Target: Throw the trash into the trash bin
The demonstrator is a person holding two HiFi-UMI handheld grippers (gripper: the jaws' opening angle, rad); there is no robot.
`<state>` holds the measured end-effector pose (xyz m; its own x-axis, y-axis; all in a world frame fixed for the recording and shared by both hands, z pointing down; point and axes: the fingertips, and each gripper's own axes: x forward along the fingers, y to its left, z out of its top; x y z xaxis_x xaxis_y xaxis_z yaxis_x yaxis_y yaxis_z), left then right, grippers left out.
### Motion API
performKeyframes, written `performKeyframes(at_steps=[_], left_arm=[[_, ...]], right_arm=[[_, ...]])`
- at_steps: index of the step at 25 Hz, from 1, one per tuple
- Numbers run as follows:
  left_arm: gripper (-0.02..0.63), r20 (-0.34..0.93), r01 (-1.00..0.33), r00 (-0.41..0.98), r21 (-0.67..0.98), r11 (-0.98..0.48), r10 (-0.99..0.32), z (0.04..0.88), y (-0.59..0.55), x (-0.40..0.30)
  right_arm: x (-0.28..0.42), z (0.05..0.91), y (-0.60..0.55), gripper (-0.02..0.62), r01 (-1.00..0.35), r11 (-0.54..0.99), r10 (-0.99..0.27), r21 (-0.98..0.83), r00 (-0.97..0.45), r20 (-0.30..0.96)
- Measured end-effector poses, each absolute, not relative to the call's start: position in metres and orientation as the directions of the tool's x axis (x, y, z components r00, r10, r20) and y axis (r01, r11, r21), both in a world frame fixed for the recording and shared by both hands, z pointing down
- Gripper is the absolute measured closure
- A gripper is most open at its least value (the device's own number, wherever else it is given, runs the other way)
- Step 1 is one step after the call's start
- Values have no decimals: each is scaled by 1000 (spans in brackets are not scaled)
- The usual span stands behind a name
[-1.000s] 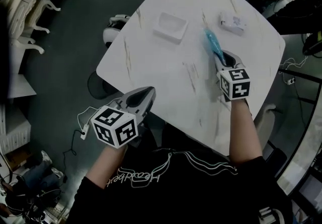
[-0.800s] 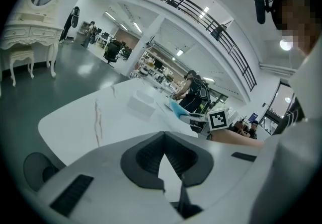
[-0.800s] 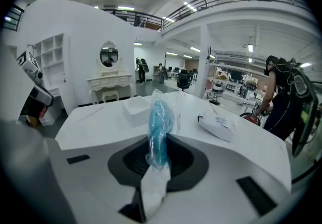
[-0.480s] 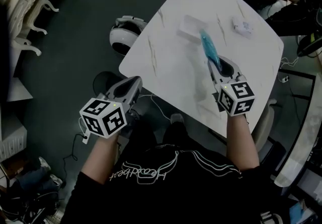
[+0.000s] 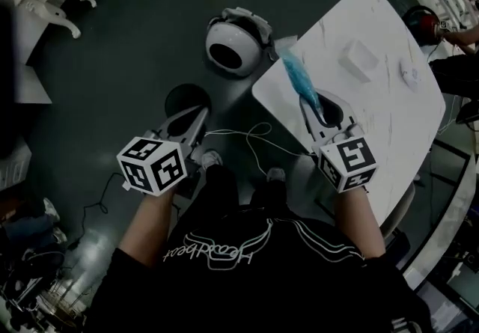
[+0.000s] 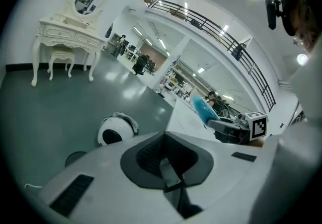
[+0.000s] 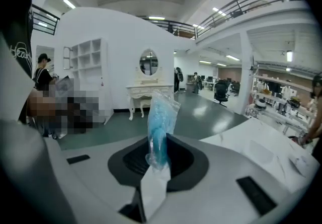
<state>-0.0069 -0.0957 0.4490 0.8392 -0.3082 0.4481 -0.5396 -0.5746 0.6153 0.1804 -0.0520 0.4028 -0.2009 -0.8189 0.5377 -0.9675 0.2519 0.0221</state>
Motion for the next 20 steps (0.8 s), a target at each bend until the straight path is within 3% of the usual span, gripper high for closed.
performKeyframes(at_steps=[11,20], left_arm=[[601,518,-680,729,623,-387,-447,501,-108,-152],[601,582,-747,638,625,-225,-503,545,-88,-240]], right_arm=[[0,479,-96,520,-843,537,-641,-33,-433,634],[-69,602,-102,520,-767,637,-424,-73,-428,798]])
